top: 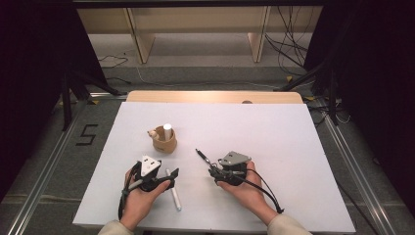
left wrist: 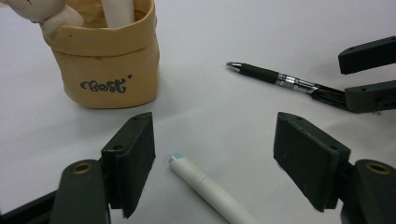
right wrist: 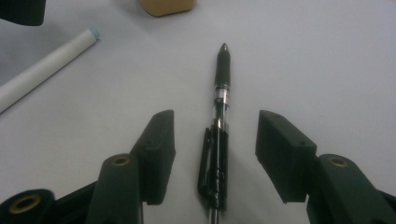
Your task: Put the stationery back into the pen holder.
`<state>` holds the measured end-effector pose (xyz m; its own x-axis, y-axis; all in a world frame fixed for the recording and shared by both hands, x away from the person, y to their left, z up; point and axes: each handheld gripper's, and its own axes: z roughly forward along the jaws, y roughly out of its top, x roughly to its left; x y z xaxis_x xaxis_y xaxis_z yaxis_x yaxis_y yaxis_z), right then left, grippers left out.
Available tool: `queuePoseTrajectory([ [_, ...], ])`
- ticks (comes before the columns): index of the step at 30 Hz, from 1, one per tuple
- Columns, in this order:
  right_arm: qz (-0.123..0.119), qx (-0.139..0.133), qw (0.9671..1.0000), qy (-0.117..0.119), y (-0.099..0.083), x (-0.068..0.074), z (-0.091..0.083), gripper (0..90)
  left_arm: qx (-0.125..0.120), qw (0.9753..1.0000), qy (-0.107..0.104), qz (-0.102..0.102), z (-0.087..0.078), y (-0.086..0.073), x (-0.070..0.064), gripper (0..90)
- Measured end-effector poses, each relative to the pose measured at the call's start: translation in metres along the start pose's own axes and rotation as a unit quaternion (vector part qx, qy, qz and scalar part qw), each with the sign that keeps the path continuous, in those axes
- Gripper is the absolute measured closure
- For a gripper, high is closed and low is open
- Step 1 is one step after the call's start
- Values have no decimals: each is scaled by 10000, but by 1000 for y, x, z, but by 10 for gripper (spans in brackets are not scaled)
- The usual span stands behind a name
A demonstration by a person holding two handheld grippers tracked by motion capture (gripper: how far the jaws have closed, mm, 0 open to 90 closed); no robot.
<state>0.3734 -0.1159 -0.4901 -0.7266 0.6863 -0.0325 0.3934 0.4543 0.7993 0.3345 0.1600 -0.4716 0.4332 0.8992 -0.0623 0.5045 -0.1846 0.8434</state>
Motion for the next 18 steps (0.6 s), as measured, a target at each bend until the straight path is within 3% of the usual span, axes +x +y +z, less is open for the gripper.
queuePoseTrajectory([
  [18, 189, 235, 9994, -169, 12, 3, 22, 558, -19, 10000, 12, 5, 0, 0, 0, 297],
])
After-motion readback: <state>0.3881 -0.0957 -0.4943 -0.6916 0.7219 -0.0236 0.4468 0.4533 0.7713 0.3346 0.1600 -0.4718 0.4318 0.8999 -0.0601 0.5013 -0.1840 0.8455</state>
